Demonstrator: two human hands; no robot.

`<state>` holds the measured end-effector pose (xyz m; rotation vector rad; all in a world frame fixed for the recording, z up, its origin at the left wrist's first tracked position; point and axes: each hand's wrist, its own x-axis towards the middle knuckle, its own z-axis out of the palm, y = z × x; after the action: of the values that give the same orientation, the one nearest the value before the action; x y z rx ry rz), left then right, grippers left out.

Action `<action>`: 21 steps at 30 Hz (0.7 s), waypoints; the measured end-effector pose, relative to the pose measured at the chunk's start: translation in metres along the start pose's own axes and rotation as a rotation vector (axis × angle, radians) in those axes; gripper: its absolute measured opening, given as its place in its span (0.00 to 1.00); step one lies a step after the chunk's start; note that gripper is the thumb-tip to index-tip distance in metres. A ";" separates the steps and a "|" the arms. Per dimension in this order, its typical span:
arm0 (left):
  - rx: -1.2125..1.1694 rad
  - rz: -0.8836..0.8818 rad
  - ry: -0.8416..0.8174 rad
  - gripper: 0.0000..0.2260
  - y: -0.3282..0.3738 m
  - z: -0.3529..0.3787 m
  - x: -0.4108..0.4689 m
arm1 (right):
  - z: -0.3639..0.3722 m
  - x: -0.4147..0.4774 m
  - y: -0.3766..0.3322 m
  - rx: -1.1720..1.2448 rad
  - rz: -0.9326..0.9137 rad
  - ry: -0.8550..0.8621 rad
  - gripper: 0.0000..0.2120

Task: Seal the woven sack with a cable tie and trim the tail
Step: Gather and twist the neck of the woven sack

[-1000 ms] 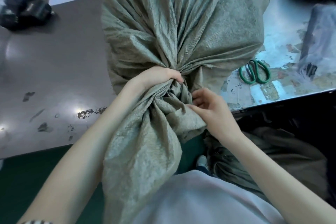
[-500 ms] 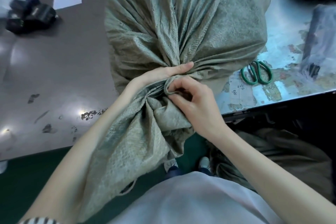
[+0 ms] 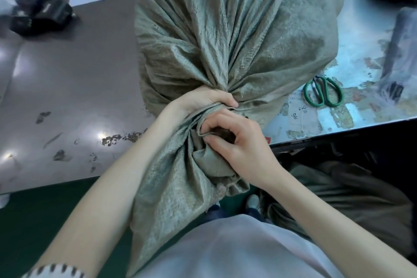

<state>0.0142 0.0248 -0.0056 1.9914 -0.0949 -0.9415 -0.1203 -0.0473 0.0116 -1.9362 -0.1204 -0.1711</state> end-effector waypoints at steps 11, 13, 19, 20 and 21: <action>-0.058 0.022 -0.054 0.04 0.004 -0.003 -0.009 | -0.036 -0.001 0.032 0.412 0.535 0.428 0.08; -0.047 0.009 -0.054 0.03 0.005 -0.007 -0.008 | -0.038 0.004 0.045 0.464 0.710 0.381 0.03; -0.048 0.048 -0.122 0.05 0.005 -0.007 -0.003 | -0.037 0.027 0.048 0.596 0.702 0.300 0.08; -0.063 0.059 -0.150 0.05 0.005 -0.007 -0.003 | -0.038 0.031 0.049 0.617 0.680 0.310 0.09; -0.064 0.067 -0.182 0.06 0.004 -0.007 -0.002 | -0.040 0.035 0.048 0.634 0.668 0.320 0.11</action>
<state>0.0183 0.0278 0.0011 1.8296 -0.2292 -1.0675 -0.0806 -0.1016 -0.0122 -1.2117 0.6120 0.0117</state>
